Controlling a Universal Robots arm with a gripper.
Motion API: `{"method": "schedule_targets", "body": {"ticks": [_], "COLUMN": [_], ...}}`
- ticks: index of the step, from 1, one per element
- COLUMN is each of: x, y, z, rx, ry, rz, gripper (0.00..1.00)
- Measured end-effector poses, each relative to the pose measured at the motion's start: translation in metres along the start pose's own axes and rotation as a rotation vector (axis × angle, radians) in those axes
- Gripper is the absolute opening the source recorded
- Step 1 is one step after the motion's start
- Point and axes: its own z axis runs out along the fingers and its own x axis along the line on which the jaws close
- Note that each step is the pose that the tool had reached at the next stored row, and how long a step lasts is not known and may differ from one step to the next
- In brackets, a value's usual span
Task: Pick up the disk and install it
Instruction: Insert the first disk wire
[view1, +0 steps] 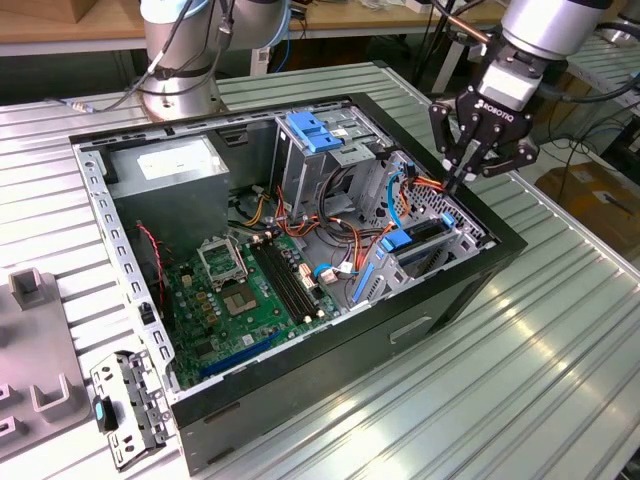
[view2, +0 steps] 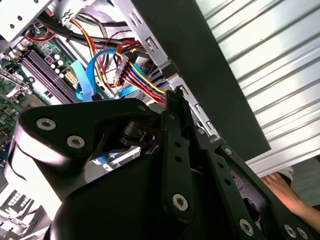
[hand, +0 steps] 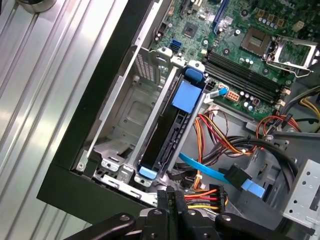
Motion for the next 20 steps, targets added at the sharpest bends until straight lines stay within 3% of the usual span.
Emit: {"method": "schedule_targets", "body": {"ticks": [6,20], "x": [-0.0025,-0.0028], "y": [0.0059,0.0062], "z": [0.0002,0.0013], "rx": [-0.0003,-0.0023], "ry": [-0.0005,-0.0066], "rz": [0.021,0.205], "gripper": [0.16,0.16]}}
